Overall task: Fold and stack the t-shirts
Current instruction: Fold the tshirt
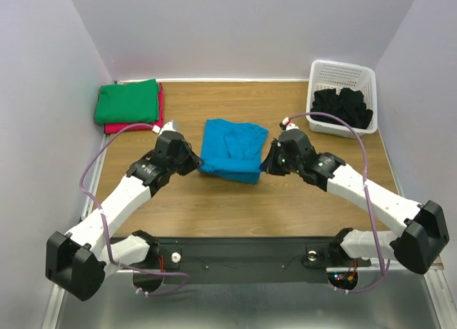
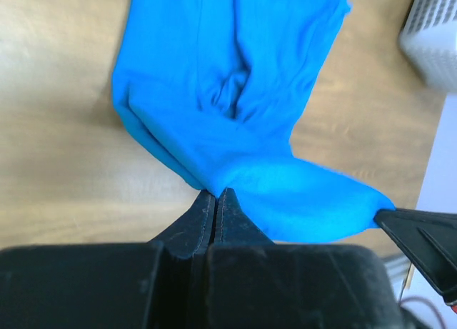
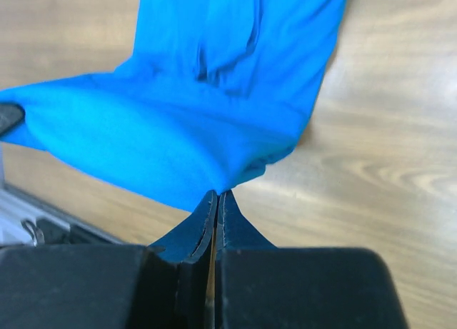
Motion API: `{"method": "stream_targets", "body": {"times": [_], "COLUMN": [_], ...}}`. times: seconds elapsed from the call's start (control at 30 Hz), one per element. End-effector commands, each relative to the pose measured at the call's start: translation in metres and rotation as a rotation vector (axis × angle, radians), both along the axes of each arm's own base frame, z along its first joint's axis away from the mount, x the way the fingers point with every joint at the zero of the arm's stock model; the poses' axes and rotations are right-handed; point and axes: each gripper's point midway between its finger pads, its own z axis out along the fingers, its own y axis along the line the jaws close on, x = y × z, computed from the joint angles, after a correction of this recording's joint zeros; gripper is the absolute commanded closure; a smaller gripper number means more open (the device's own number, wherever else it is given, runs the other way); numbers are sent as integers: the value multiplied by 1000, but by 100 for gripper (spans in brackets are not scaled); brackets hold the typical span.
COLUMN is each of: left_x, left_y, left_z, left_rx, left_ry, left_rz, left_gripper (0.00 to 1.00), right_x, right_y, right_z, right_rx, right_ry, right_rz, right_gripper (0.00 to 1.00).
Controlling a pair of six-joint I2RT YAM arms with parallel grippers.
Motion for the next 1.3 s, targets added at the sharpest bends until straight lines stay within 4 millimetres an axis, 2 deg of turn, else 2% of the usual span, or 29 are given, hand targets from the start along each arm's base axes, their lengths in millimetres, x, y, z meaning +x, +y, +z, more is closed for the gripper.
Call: {"method": "stream_targets", "body": {"times": [0.0, 0.07, 0.1, 0.17, 0.2, 0.23, 0.33, 0.4, 0.43, 0.5, 0.57, 0.6, 0.67, 0.7, 0.73, 0.8, 0.87, 0.9, 0.93, 1.03, 1.07, 1.13, 1.17, 1.2, 1.27], "left_x": [31, 41, 49, 61, 67, 74, 92, 106, 113, 125, 135, 142, 152, 158, 162, 168, 177, 181, 186, 196, 202, 210, 217, 220, 225], "left_y": [3, 3, 7, 6, 6, 6, 0, -2, -3, -5, -6, -5, -5, -3, -4, -6, -6, -7, -7, -7, -5, -4, -6, -6, -6], "left_z": [30, 39, 36, 45, 41, 43, 41, 37, 42, 32, 35, 26, 27, 18, 18, 5, 2, -8, -8, -20, -20, -30, -28, -37, -43], "left_rx": [-4, -2, 18, 17, 25, 24, 24, 27, 28, 39, 45, 54, 51, 57, 55, 63, 63, 70, 68, 77, 84, 100, 101, 109, 115], "left_ry": [-99, -112, -103, -124, -114, -123, -117, -102, -119, -96, -107, -86, -86, -67, -70, -43, -41, -21, -20, -4, -13, -5, -17, -1, 7], "left_rz": [-8, -9, -3, -3, -2, -1, -22, -24, -27, -36, -40, -35, -31, -28, -29, -37, -32, -30, -30, -17, -1, 9, 5, 2, 7], "left_gripper": [100, 100, 100, 100, 100, 100, 100, 100, 100, 100, 100, 100, 100, 100, 100, 100, 100, 100, 100, 100, 100, 100, 100, 100, 100], "right_x": [35, 43, 50, 56, 61, 66, 79, 88, 97, 105, 116, 121, 133, 137, 143, 151, 160, 164, 170, 185, 189, 199, 203, 207, 215], "right_y": [-11, -11, -13, -13, -12, -14, -18, -22, -26, -32, -38, -40, -46, -45, -46, -42, -39, -39, -39, -37, -37, -35, -37, -36, -39], "right_z": [32, 37, 35, 32, 36, 30, 30, 21, 19, 18, 22, 16, 17, 9, 11, 2, 1, -2, -14, -17, -26, -27, -36, -38, -46], "right_rx": [-17, -15, -25, -30, -29, -41, -50, -69, -76, -89, -96, -110, -109, -120, -119, -135, -136, -145, -153, -147, -156, -149, -163, -161, -175], "right_ry": [-105, -113, -109, -99, -107, -92, -91, -74, -68, -75, -87, -79, -85, -71, -77, -76, -84, -83, -63, -71, -56, -65, -54, -54, -45], "right_rz": [-63, -62, -67, -62, -61, -71, -87, -101, -117, -141, -162, -164, -175, -157, -154, -118, -114, -108, -106, -104, -106, -116, -130, -140, -163], "right_gripper": [100, 100, 100, 100, 100, 100, 100, 99, 100, 99, 100, 100, 100, 100, 100, 99, 100, 100, 100, 99, 100, 100, 100, 100, 99]}}
